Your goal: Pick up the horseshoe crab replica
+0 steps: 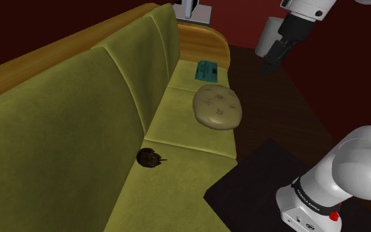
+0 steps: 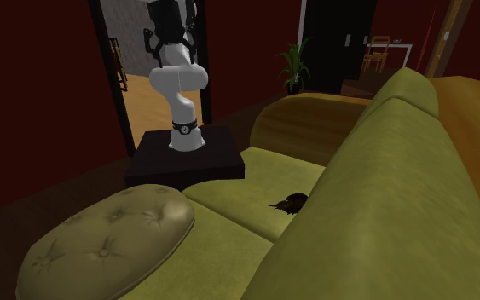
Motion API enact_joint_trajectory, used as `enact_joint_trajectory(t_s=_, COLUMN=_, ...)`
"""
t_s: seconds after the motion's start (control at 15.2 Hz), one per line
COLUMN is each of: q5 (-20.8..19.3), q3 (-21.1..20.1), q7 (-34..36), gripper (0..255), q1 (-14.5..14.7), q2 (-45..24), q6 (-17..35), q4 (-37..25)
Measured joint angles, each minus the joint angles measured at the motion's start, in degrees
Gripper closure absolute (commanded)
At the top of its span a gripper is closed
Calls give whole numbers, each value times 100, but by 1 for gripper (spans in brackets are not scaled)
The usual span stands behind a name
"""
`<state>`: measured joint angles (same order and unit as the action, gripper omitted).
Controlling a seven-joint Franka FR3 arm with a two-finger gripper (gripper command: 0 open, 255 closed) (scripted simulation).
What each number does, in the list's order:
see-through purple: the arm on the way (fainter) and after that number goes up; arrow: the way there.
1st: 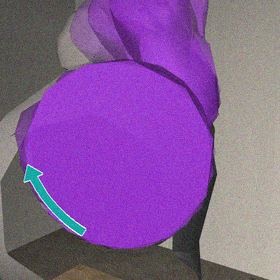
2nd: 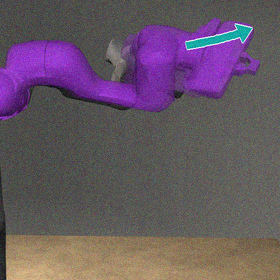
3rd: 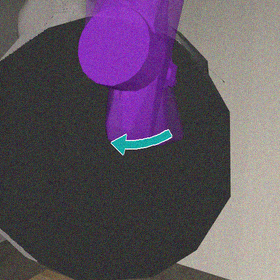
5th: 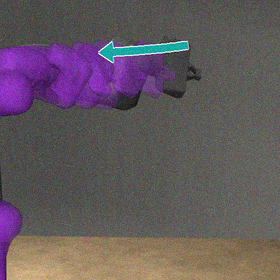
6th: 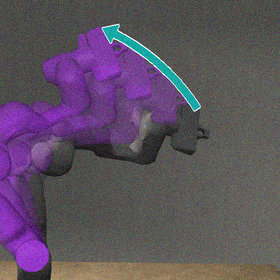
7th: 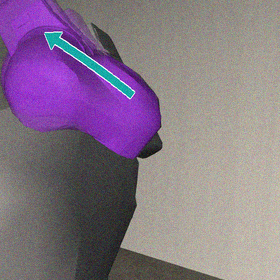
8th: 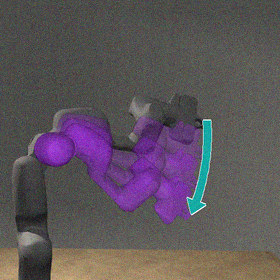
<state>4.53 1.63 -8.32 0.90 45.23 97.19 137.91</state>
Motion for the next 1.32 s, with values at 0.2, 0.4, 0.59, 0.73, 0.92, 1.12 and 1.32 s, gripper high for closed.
enact_joint_trajectory(t_s=0.2, q5=22, q3=-19, q7=-79, gripper=0, q1=53, q2=-34, q6=243, q4=192)
enact_joint_trajectory(t_s=0.4, q5=100, q3=-104, q7=-218, gripper=0, q1=198, q2=-280, q6=830, q4=486)
enact_joint_trajectory(t_s=0.59, q5=213, q3=-237, q7=-328, gripper=0, q1=380, q2=-543, q6=1498, q4=819)
enact_joint_trajectory(t_s=0.73, q5=276, q3=-303, q7=-433, gripper=0, q1=492, q2=-756, q6=1936, q4=1005)
enact_joint_trajectory(t_s=0.92, q5=371, q3=-405, q7=-585, gripper=0, q1=665, q2=-1180, q6=2568, q4=1147)
enact_joint_trajectory(t_s=1.12, q5=474, q3=-507, q7=-755, gripper=0, q1=839, q2=-1733, q6=3278, q4=1241)
enact_joint_trajectory(t_s=1.32, q5=577, q3=-622, q7=-904, gripper=0, q1=1021, q2=-2218, q6=3919, q4=1330)
